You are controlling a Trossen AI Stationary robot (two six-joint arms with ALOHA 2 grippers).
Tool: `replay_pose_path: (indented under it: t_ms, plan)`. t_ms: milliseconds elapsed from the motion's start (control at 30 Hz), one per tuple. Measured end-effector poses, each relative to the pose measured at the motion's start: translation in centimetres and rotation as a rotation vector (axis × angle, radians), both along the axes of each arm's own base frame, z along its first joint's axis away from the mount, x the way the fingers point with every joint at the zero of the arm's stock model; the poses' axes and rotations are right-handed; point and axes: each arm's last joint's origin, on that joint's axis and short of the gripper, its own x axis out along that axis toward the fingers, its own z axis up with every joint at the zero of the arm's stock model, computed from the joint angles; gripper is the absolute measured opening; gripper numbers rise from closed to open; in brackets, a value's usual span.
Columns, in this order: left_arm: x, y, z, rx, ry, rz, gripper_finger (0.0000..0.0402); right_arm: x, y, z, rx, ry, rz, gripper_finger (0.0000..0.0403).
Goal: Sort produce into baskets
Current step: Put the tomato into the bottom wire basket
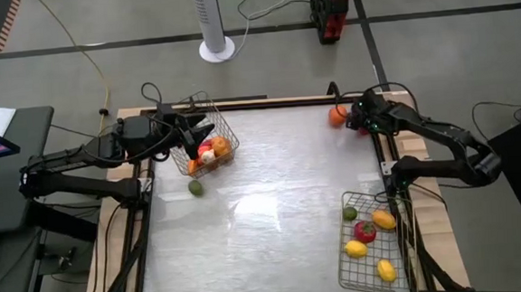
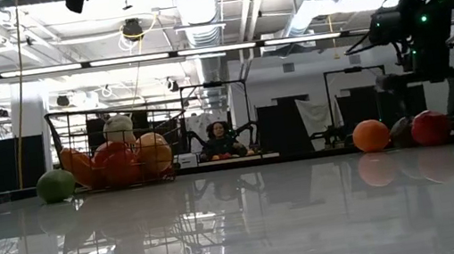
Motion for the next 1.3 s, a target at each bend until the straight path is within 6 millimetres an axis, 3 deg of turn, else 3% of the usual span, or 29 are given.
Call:
replay_pose_path:
  t_ms: [500, 900, 1300]
  plan:
    - [0.0, 0.1, 0.1, -0.001, -0.01, 0.032, 0.0245, -0.6, 0.6, -2.2, 0.023, 0.019, 0.006, 0.0378]
    - [-0.1, 0.2, 0.1, -0.001, -0.015, 0.062, 0.0245, -0.6, 0.9, -2.8, 0.052, 0.047, 0.145, 0.0279]
    - [0.0, 0.1, 0.1, 0.003, -0.01, 0.031, 0.0245, 0.2, 1.8, -2.9, 0.112, 0.018, 0.23, 0.0216]
